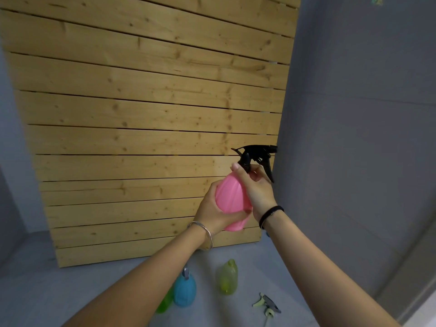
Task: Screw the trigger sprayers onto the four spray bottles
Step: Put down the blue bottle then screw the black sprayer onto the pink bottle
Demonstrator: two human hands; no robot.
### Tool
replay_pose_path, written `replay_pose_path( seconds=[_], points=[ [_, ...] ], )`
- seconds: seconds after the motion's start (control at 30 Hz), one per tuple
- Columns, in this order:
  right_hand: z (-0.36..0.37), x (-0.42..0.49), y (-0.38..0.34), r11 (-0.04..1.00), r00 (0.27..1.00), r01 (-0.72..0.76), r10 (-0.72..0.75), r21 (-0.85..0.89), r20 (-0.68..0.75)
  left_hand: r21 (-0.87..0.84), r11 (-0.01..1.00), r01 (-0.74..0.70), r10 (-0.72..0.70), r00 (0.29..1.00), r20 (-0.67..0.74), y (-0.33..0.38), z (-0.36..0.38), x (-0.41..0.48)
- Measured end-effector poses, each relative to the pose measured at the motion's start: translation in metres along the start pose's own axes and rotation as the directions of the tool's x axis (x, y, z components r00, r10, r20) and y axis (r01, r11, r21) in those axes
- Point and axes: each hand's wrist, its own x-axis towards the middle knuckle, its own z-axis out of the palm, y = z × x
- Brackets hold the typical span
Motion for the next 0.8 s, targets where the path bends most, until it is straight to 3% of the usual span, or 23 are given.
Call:
replay_pose_path(
  seconds=[0.17, 0.37, 0.53, 0.73, 0.8],
  points=[
    [-0.005, 0.001, -0.007, 0.998, 0.981, -0.027, 0.016, 0.056, 0.192, 0.006, 1.0, 0.005, -0.005, 1.0, 0.002, 0.0, -0.006, 0.001],
    [-0.002, 0.0, -0.008, 0.997, 0.992, -0.021, 0.011, 0.078, 0.124, -0.044, 0.999, 0.003, -0.001, 0.999, 0.051, -0.003, -0.005, 0.0],
    [-0.009, 0.001, -0.011, 0.995, 0.955, -0.049, 0.022, 0.083, 0.297, -0.067, 0.998, -0.002, 0.006, 0.998, 0.067, 0.0, -0.01, 0.001],
    [-0.008, 0.001, -0.007, 0.992, 0.989, -0.045, 0.028, 0.114, 0.148, -0.046, 0.999, -0.023, 0.027, 0.996, 0.081, 0.002, -0.006, -0.002],
    [-0.01, 0.002, -0.008, 0.993, 0.981, -0.043, 0.021, 0.112, 0.193, -0.054, 0.998, -0.019, 0.024, 0.996, 0.083, 0.002, -0.007, -0.002]
  ],
)
